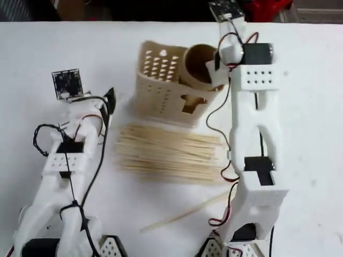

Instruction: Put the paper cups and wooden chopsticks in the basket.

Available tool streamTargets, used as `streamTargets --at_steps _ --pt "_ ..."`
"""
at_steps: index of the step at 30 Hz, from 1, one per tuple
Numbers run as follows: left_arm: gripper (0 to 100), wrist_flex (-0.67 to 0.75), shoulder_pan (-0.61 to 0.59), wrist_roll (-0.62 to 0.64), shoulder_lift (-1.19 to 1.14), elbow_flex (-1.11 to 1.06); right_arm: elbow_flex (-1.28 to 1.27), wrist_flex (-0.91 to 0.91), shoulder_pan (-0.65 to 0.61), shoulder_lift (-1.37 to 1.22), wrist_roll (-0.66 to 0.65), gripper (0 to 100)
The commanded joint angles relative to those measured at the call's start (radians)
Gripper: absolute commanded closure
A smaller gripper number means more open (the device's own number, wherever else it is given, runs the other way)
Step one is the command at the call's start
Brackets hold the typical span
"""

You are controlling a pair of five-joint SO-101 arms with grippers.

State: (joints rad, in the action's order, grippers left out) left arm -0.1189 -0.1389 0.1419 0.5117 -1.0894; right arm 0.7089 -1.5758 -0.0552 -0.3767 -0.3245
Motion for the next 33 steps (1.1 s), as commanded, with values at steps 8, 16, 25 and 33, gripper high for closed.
streamTargets --at_steps 8,16,25,33 --pt "77 0.023 0.016 0.012 0.038 0.003 0.359 -0.142 0.064 0.001 -0.048 98.5" --pt "77 0.023 0.016 0.012 0.038 0.003 0.25 -0.136 0.071 -0.11 -0.044 92.4" --pt "77 0.023 0.018 0.012 0.038 0.003 0.247 -0.142 0.093 -0.027 -0.046 73.4" --pt "77 0.023 0.018 0.012 0.038 0.003 0.224 -0.143 0.093 0.208 -0.044 76.9"
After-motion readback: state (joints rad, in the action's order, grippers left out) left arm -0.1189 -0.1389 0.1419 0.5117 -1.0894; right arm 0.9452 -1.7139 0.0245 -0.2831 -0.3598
